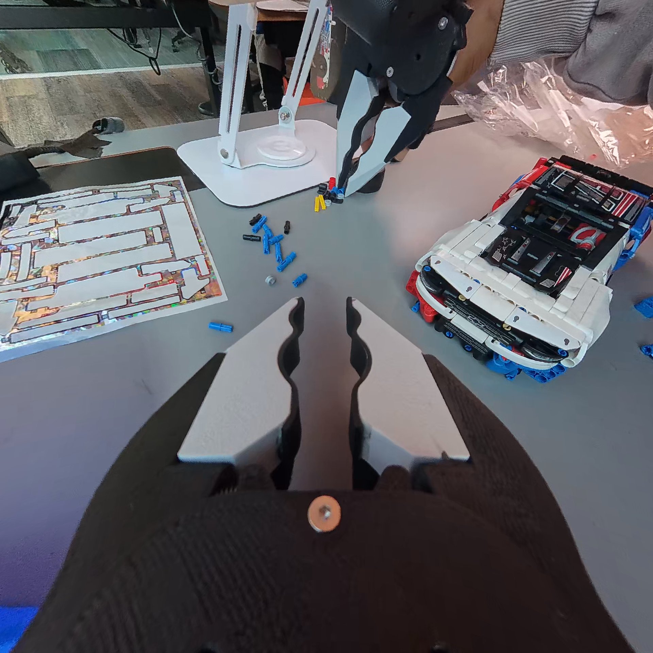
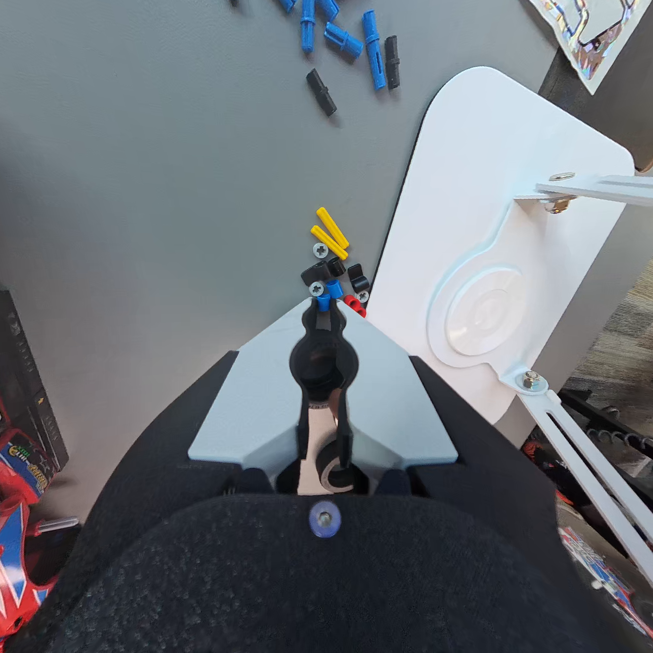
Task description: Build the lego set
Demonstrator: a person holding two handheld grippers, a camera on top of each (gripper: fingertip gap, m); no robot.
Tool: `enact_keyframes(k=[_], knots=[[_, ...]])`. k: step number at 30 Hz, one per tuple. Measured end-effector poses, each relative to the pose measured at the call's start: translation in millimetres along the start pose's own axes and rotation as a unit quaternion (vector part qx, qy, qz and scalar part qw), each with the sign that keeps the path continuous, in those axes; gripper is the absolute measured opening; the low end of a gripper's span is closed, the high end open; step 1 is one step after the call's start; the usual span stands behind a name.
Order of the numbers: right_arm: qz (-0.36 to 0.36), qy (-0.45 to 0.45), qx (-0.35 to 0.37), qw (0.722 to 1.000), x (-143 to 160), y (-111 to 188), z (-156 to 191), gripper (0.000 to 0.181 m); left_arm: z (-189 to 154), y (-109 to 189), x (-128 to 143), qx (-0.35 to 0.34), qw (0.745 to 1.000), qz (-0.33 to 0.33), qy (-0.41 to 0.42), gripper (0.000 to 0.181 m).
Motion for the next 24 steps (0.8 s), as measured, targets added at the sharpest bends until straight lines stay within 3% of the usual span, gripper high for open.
enact_keyframes(k=[4,7,11,13,18,24], knots=[[-0.012,-0.015,0.007,1.0,4.2,8.0,4.9,0.004,0.5,0.5,-0.1,-0.001,1.0,-0.001,-0.001,0.022],[-0.118,-0.053,0.011,0.992,-7.4,55.7,25.1,0.004,-0.4,2.5,-1.3,-0.006,1.0,-0.004,-0.011,0.022],[-0.234,-0.095,-0.018,0.967,-17.3,135.4,98.7,0.004,-2.8,4.3,-3.9,-0.007,1.0,-0.01,-0.022,0.022],[-0.243,-0.103,-0.045,0.963,-16.1,156.0,151.2,0.004,-4.4,3.8,-4.6,-0.004,1.0,-0.011,-0.026,0.022],[-0.158,-0.148,-0.059,0.974,20.0,134.1,251.1,0.004,-9.5,3.9,-6.5,-0.004,0.999,-0.014,-0.04,0.022],[-0.115,-0.236,-0.059,0.963,47.7,97.0,289.2,0.005,-10.3,7.2,-7.0,-0.03,0.997,-0.014,-0.071,0.021]])
Point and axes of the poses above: each gripper's, where its closed fingertips meet, y back along the fingers, x out of its underside, z = x × y across the jaws, the point moved 6 cm from there along y, back along the fingers, and after that the axes turned 3 degrees about -y, right-handed, at the moved point
